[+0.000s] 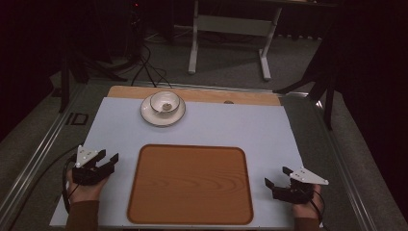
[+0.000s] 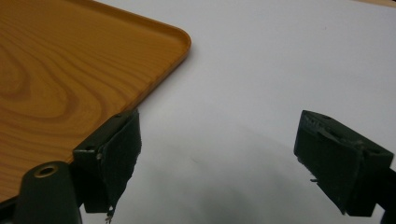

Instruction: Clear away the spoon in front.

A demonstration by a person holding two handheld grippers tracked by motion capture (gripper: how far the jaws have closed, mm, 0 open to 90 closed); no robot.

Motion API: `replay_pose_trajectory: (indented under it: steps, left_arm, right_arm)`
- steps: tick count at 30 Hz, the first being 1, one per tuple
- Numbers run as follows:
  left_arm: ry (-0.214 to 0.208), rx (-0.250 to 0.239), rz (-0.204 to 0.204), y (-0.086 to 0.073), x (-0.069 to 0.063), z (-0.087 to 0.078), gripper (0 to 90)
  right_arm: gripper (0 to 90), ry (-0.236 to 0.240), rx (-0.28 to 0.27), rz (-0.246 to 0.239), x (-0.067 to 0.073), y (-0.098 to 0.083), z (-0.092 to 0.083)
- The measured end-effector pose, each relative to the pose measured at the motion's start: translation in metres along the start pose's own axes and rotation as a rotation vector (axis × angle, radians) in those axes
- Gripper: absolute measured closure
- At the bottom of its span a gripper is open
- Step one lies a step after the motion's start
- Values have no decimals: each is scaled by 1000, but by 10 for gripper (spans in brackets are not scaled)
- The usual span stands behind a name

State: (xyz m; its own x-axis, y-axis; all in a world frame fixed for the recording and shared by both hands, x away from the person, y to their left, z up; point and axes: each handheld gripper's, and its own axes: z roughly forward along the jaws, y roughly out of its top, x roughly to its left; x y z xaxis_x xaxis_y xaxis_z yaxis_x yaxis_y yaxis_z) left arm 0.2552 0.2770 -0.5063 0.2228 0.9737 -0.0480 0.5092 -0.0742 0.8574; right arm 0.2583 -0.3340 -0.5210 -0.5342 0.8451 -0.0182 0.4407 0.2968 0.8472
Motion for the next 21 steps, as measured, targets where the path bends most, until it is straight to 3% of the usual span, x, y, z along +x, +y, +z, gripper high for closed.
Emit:
replay_pose_trajectory:
  steps: [17, 21]
  left_arm:
    - [-18, 24, 23, 8, -4, 16, 447]
    - [-23, 37, 49, 11, -8, 18, 446]
  right_arm:
    - [147, 14, -5, 0, 0, 1, 2]
    - [149, 14, 2, -8, 1, 2, 3]
